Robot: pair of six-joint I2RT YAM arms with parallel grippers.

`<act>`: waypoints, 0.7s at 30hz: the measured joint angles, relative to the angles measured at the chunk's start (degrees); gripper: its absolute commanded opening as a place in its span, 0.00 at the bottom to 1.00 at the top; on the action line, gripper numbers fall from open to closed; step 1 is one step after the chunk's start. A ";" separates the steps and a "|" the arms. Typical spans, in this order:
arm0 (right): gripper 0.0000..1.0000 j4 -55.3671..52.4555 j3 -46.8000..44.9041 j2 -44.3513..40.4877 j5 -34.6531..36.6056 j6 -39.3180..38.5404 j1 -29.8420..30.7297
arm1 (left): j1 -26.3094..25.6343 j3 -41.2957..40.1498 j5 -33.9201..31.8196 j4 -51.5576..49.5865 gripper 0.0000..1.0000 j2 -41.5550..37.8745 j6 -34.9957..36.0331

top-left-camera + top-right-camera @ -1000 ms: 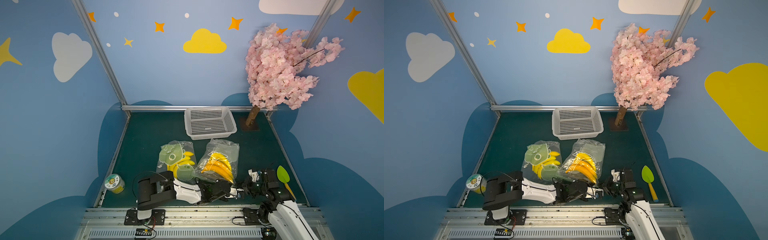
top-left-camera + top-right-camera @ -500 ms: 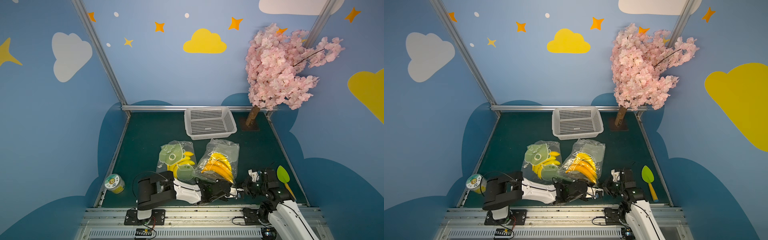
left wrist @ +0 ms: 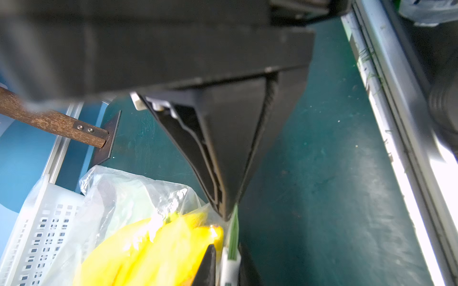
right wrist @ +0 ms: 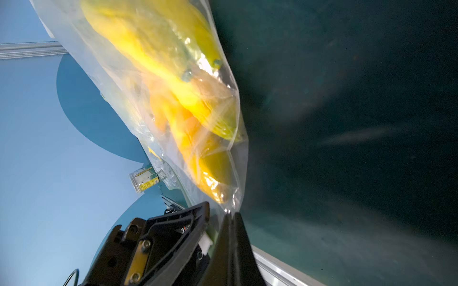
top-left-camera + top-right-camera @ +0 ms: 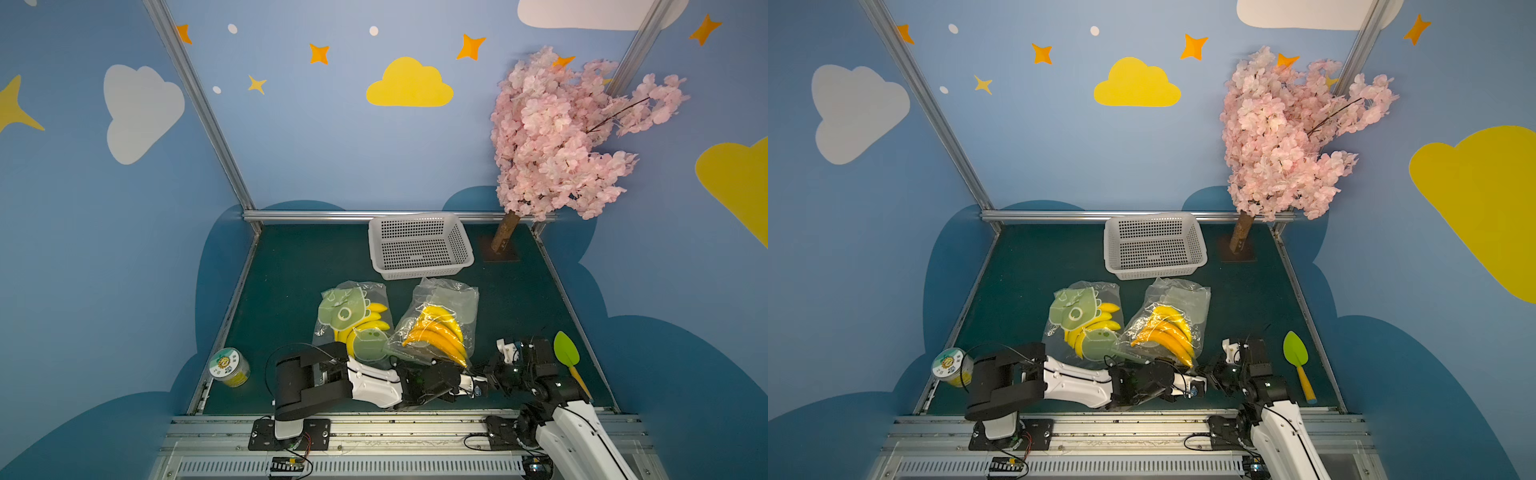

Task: Open the zip-top bag and take out the banana
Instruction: Unzip the zipper on the zipper food storage bag.

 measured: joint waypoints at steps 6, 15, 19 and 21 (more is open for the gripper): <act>0.00 0.57 0.00 -2.51 0.02 1.05 -0.02 | 0.02 -1.20 -0.76 0.33 0.19 -0.04 -0.02; 0.00 1.22 0.00 -2.80 -0.02 1.97 -0.02 | 0.02 -1.97 -1.79 1.22 0.19 -0.26 -0.07; 0.00 1.42 0.00 -2.58 -0.02 1.97 -0.02 | 0.02 -1.88 -1.79 1.20 0.05 -0.57 -0.11; 0.12 1.49 0.00 -2.32 0.00 1.92 -0.02 | 0.11 -1.73 -1.97 1.11 0.04 -0.61 -0.04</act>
